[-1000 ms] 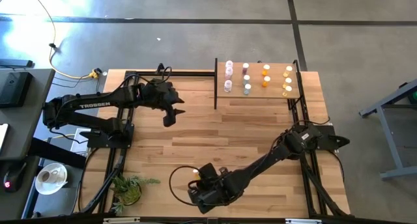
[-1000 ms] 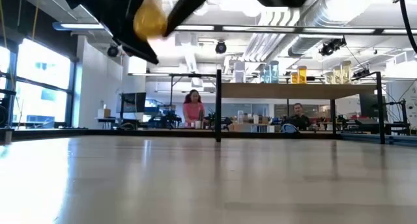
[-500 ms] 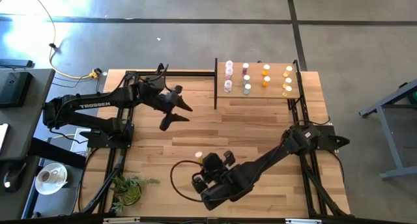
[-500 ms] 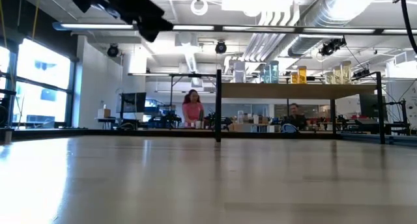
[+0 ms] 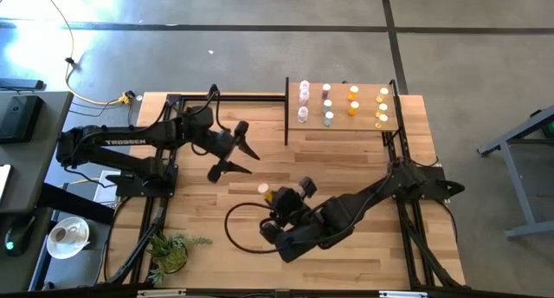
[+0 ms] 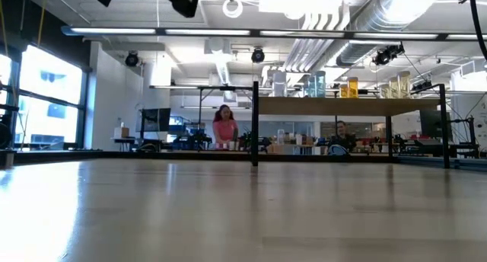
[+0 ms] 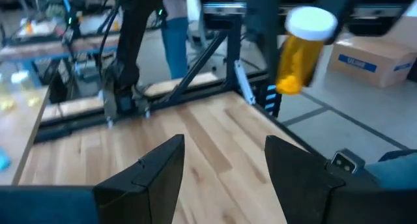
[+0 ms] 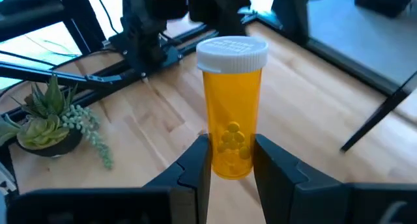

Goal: Pick and place medicine bottles onto shelf by color
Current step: Put the orange pill bottle on the shelf aligned with the other orange pill bottles

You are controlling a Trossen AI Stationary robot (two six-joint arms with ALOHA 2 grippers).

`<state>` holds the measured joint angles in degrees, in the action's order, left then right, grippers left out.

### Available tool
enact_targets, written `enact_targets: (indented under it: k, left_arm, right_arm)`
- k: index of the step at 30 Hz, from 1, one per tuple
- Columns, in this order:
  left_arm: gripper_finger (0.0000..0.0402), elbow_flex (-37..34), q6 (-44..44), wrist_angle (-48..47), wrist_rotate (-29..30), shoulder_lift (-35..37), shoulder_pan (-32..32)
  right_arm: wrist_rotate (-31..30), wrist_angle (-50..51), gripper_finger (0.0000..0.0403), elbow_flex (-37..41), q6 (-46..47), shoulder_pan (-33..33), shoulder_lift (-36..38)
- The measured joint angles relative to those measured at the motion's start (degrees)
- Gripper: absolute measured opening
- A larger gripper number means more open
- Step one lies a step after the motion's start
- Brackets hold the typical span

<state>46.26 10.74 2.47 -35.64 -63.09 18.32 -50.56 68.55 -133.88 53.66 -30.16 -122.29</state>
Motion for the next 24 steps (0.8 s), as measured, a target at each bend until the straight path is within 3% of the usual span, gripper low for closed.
enact_targets:
  k: [14,20,24]
  left_arm:
    - [0.0204,0.00,-3.51,15.34,0.81,-0.05,-7.39]
    - [0.0204,-0.02,-5.97,18.37,7.64,-0.66,-9.39]
    - [0.0204,-0.02,-4.40,18.49,9.08,-1.40,-9.68]
  right_arm:
    - [1.34,-7.45,0.0083,0.00,-22.43,3.54,4.04]
    - [4.21,-10.09,0.0083,0.02,-28.12,5.32,4.08]
    - [4.96,-10.75,0.0083,0.02,-29.74,6.50,4.08]
